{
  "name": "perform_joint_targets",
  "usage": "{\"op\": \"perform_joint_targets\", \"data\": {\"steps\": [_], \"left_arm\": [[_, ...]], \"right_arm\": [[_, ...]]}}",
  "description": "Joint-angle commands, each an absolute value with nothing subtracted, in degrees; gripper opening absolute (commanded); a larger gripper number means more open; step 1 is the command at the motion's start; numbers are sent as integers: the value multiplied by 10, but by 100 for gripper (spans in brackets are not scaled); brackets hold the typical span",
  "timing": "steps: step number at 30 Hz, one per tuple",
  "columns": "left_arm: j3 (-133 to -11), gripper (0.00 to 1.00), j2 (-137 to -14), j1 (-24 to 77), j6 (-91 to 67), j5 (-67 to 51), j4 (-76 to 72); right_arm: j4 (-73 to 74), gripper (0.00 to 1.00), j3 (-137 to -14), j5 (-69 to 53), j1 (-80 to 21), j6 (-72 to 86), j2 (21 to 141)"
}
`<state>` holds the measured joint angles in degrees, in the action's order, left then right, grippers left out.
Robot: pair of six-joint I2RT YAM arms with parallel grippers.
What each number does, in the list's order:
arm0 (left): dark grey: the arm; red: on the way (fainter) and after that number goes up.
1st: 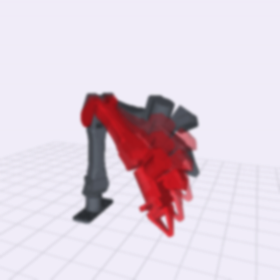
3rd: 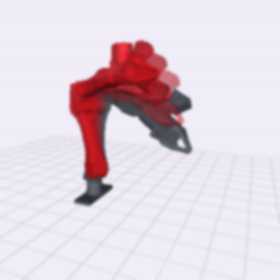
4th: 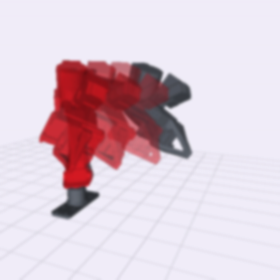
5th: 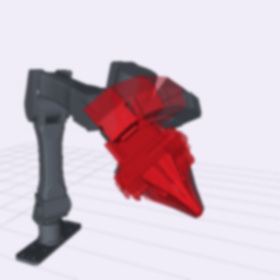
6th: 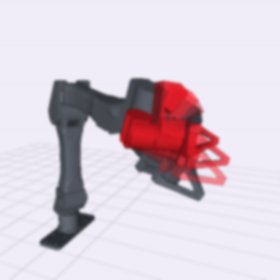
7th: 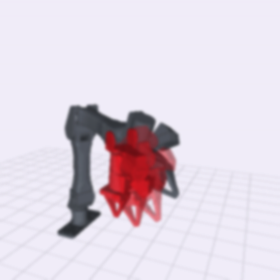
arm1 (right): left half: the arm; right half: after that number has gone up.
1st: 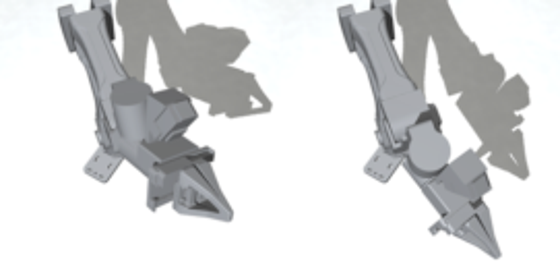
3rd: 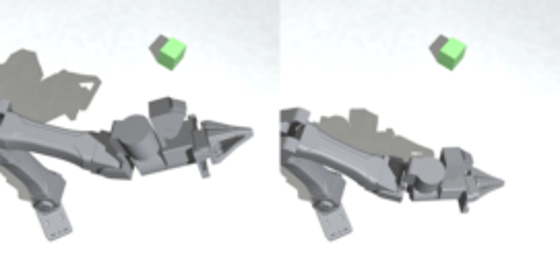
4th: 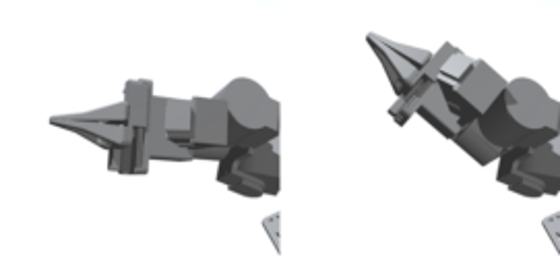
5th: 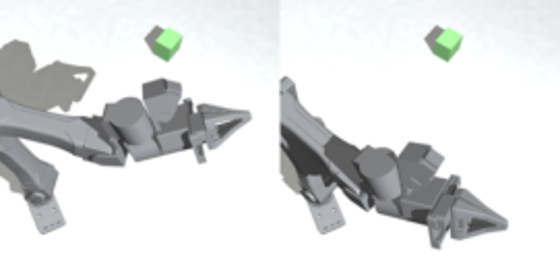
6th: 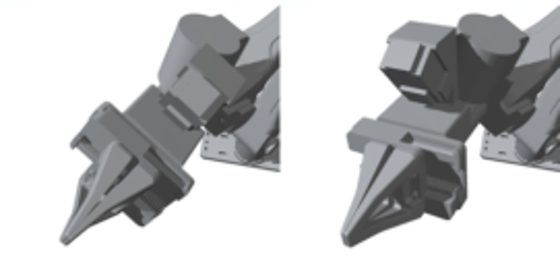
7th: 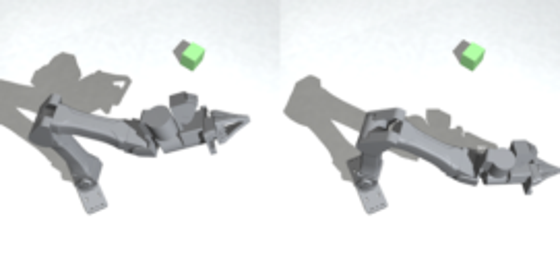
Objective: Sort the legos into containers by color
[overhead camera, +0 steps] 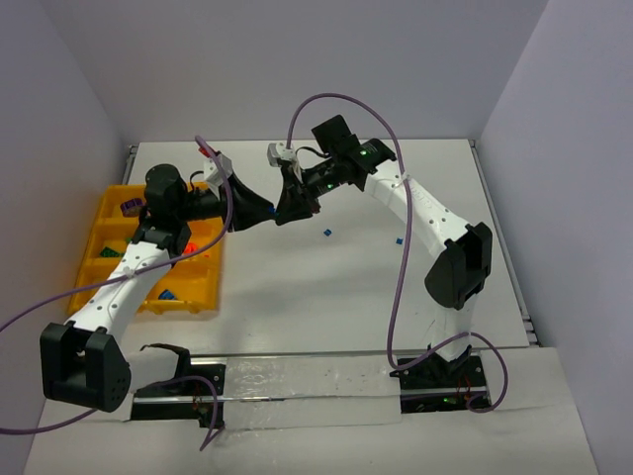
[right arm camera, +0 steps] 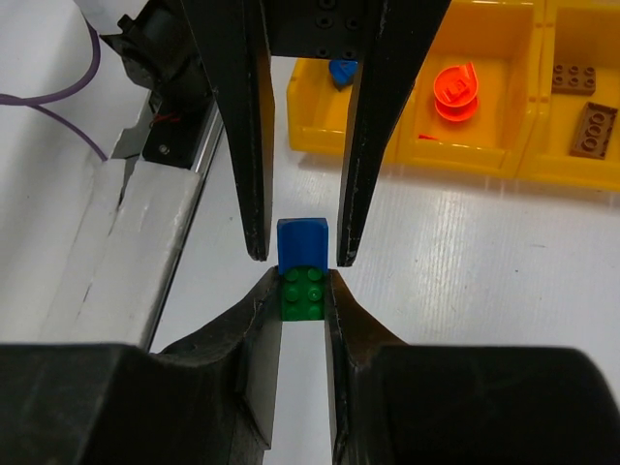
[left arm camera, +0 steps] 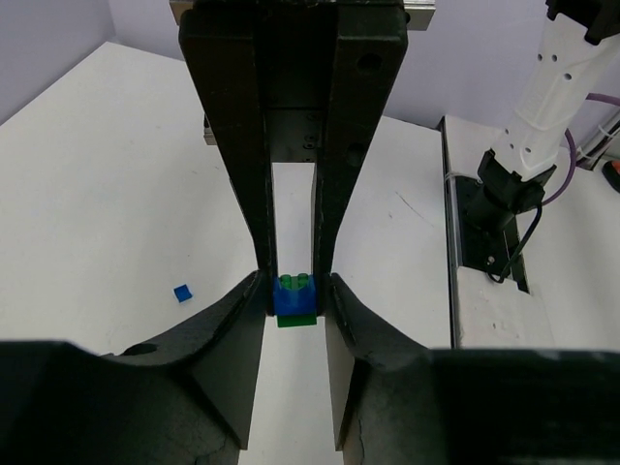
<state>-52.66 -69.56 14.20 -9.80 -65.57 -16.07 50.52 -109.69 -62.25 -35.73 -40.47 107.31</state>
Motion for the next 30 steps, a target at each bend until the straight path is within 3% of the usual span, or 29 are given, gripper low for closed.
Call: {"op": "perform_joint_targets", "data": {"steps": [1,4,8,10,24,30], "left_arm": [[-555,32,-699,145,-92,-653,-158],[-558,26,-703,145,-94,-653,-149],[-559,5,-707,145,-110,-649,-160],[-562,0,-709,145,-134,-638,-178],[-592,0,-736,146,-225,-617,-258],[-590,0,-703,132,-132,-621,-129]], "right_arm": [[485,0,-1122,-621,-364,-396,1070],[483,0,-1123,-619,-365,-395,1071],[477,0,-1121,-606,-367,-386,1070],[474,0,-1119,-600,-369,-381,1072],[476,0,-1112,-576,-374,-378,1074],[472,0,-1095,-565,-362,-366,1070]]}}
